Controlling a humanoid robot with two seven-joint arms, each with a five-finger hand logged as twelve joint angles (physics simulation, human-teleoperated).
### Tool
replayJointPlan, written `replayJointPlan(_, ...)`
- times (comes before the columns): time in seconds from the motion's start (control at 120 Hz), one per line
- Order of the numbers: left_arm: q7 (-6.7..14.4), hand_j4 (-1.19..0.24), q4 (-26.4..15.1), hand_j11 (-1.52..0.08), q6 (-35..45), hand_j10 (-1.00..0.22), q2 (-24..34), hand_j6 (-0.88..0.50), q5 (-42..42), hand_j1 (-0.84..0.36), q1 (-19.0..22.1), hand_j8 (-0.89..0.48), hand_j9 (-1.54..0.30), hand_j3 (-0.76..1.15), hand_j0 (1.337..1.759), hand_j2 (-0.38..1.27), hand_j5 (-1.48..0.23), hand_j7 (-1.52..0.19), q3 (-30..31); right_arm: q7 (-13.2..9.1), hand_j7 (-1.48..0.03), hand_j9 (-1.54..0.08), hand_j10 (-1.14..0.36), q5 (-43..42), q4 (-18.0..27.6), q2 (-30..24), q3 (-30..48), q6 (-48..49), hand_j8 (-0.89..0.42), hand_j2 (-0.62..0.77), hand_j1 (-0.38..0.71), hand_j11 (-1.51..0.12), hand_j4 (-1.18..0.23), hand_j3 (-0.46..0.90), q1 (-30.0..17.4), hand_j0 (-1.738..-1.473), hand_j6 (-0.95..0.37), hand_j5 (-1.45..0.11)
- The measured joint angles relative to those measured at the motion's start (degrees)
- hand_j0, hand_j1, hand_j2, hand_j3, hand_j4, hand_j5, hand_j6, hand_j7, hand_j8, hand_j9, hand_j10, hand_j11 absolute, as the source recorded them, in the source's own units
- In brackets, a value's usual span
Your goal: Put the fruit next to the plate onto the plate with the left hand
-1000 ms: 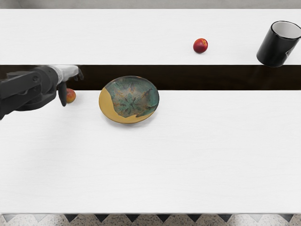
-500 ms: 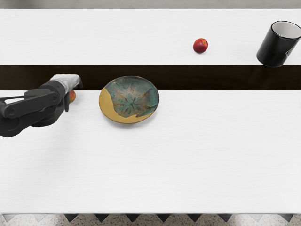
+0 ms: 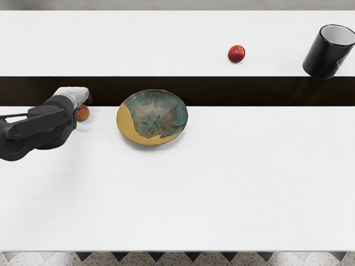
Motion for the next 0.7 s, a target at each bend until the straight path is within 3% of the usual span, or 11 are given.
replayJointPlan(0.475,0.0,-0.55,1.5,-0.72,1.3,-0.54,-1.3,-0.52,0.1,-0.26,0.1,-0.51,-0.72,-0.03,1.649,0.09,-0.7,-0.72,2.0,0.0,0.0,0.0,0.0,0.0,0.0,0.0,0.0,0.0,0.0,0.0,-0.35,0.0,0.0,0.0,0.0,-1.658,0.0,0.0)
replayJointPlan(0.583,0.0,-0.6,1.9,-0.78,1.4,-0.59,-1.4,-0.46,0.2,-0.27,0.1,-0.47,-0.78,0.21,1.618,-0.03,-0.75,-0.77,2.5,0.0,0.0,0.0,0.0,0.0,0.0,0.0,0.0,0.0,0.0,0.0,-0.35,0.0,0.0,0.0,0.0,-1.658,0.0,0.0)
replayJointPlan(0.7,0.1,-0.63,2.1,-0.83,1.4,-0.63,-1.4,-0.42,0.2,-0.29,0.0,-0.43,-0.83,0.28,1.603,-0.04,-0.81,-0.83,2.7,0.0,0.0,0.0,0.0,0.0,0.0,0.0,0.0,0.0,0.0,0.0,-0.35,0.0,0.0,0.0,0.0,-1.658,0.0,0.0)
